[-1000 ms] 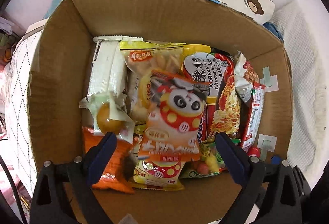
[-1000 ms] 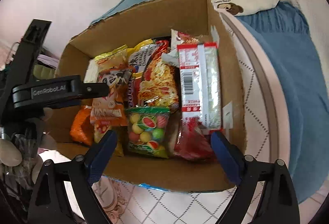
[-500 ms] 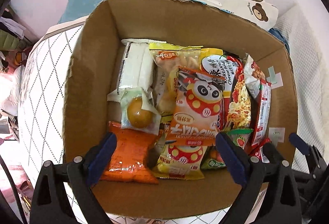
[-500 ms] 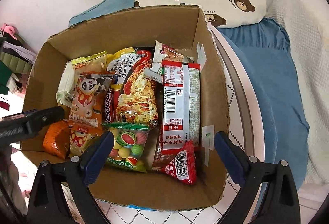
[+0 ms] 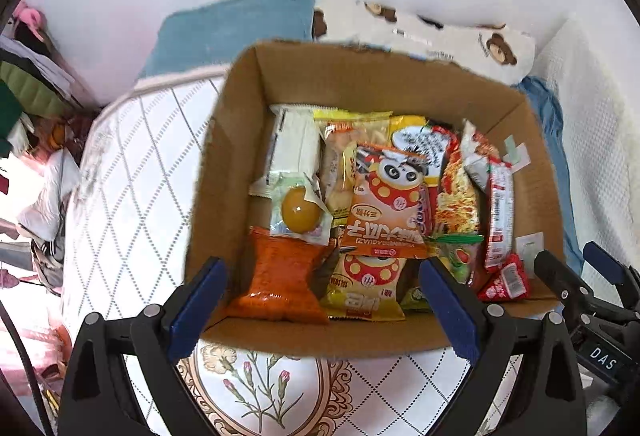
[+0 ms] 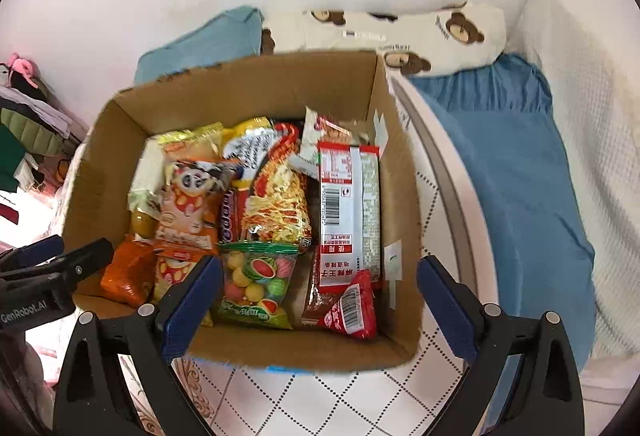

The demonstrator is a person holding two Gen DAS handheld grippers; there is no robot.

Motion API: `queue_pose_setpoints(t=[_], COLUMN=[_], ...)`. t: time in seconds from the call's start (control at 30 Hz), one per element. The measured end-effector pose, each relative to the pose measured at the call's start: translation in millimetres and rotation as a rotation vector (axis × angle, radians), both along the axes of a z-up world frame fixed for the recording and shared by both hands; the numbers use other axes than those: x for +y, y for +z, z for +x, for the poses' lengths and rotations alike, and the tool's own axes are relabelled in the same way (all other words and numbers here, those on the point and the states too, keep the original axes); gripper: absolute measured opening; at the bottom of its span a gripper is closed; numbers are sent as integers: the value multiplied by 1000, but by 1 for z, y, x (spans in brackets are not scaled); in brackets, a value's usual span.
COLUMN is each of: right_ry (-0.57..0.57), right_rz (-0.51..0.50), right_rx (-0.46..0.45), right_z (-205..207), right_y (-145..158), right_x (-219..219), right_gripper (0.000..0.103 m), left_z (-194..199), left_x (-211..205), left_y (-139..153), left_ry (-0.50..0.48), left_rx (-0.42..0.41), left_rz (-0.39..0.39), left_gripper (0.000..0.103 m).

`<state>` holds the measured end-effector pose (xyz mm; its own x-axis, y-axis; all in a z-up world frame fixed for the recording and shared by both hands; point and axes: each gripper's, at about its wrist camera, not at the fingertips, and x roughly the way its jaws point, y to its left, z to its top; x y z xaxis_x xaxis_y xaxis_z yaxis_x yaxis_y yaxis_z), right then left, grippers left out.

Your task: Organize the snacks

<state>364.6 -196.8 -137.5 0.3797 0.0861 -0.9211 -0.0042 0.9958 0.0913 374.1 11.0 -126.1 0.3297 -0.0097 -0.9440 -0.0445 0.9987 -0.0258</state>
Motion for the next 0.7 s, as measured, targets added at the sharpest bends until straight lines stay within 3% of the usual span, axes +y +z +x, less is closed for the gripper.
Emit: queue_pose_setpoints(t=[0.27,0.7], right_ry=[28,44], right_rz=[-3,8], right_rx=[-135,-275], right_z=[-51,-143], right_y=[58,124], right_x=[5,3], right_gripper=[100,101], left_z=[-46,-136], left_x=[6,2], left_y=[45,104], left_ry=[16,-11], left_rx=[-134,-310], left_rz=[-15,5], left_gripper=[98,98])
